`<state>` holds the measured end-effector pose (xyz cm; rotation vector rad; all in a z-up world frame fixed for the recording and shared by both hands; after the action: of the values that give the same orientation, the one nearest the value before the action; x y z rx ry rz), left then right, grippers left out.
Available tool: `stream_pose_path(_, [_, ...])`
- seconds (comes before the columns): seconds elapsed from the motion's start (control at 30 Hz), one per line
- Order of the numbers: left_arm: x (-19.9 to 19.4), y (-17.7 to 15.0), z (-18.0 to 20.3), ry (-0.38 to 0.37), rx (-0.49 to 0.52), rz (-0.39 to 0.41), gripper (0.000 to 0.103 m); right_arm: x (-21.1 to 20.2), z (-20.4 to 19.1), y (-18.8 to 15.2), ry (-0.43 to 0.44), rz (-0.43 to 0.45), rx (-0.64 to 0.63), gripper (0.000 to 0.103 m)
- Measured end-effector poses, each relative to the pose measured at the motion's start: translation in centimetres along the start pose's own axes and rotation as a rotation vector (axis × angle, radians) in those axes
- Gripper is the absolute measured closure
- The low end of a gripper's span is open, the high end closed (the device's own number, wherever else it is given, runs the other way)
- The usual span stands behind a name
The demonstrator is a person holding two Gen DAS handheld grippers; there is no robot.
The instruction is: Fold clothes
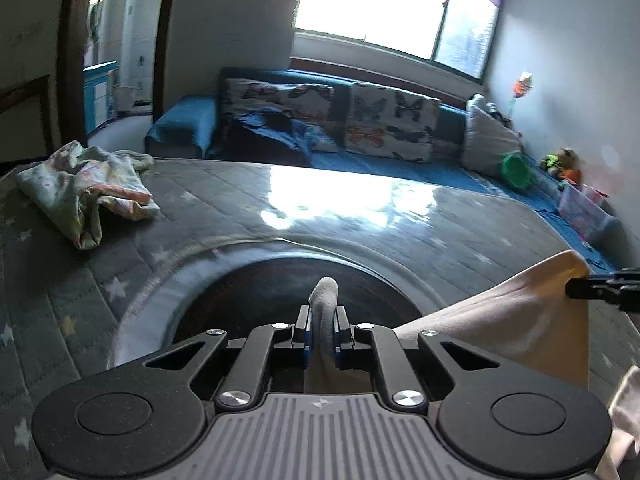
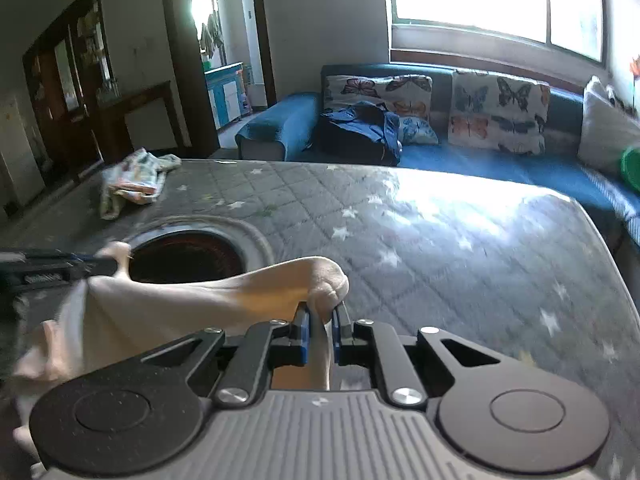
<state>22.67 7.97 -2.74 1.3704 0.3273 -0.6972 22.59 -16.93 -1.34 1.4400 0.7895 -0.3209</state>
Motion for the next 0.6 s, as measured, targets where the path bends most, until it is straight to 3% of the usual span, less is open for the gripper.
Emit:
stream_pose_path(0.17, [3.0,1.1,-1.4,0.029,-0.023,-0.014,0.091,5.4,0.5,0.7,-0.047,-0.03,0.007,0.094])
stream_pose_path(0.37, [4.6,0.8,-3.4,0.093,-0.085,-0.039,0.084,9.0,1.4,-0.2,-0.098,-0.086,0.054,0.092])
stream_pose_path(0.43, [4.0,0.9,-3.7,0.099,-0.086,-0.028,0.08,8.7,1.7,-0.1,-0.128,-0.063,0.039,0.086])
stream_pose_path(0.6, [3.5,0.5,-1.5,0.033,-0.052,-0.043,0.076,7.4,0.3,0.5,-0.109,-0.016,-0.03,0.085])
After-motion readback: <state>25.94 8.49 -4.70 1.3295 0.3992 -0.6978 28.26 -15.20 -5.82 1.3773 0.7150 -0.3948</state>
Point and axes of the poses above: each gripper's, at about its wrist camera, not at the fingertips, and x roughly the way its jaws point, z to its right, y to its top, the point moved 10 cm from there along x, roughly the way its jaws point, and after that the axes turned 2 degrees about -y, right-handed, at the moved point
